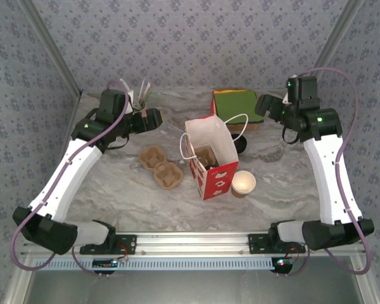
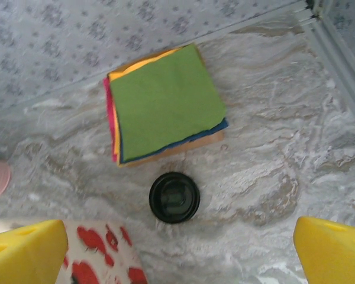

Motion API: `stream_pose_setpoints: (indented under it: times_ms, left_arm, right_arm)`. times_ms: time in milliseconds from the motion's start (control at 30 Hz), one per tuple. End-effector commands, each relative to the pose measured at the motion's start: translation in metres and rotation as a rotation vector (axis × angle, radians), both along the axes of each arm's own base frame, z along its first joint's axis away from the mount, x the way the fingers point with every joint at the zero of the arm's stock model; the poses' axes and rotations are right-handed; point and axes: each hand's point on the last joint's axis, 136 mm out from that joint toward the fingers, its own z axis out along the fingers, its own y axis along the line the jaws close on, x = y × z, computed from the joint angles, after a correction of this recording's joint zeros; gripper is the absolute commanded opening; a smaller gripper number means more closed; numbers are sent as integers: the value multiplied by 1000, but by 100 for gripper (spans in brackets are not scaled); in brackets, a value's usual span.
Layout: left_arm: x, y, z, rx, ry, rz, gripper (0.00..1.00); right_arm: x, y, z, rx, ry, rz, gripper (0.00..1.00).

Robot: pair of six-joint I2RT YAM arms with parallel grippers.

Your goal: Pack the takeout coffee

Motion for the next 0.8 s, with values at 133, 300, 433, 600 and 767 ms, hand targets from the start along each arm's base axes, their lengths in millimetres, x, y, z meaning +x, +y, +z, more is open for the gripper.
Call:
stream_pose_setpoints:
  times_ms: [133, 300, 433, 600, 767]
  left_arm:
    - [10, -5, 12, 36, 25, -37, 100]
    - [19, -3, 12, 64, 41, -15, 100]
    - [31, 8, 7, 129, 45, 36, 100]
    - [61, 24, -3, 162, 57, 91, 95]
    - [102, 30, -19, 245, 39, 84, 79]
  right_arm:
    - [60, -13, -45, 16, 51, -9, 98]
    - [96, -8, -88, -5, 140, 9, 93]
    - [114, 2, -99, 2, 154, 40, 94]
    - [122, 14, -89, 8, 129, 82, 95]
    - [116, 25, -82, 29, 119, 118, 100]
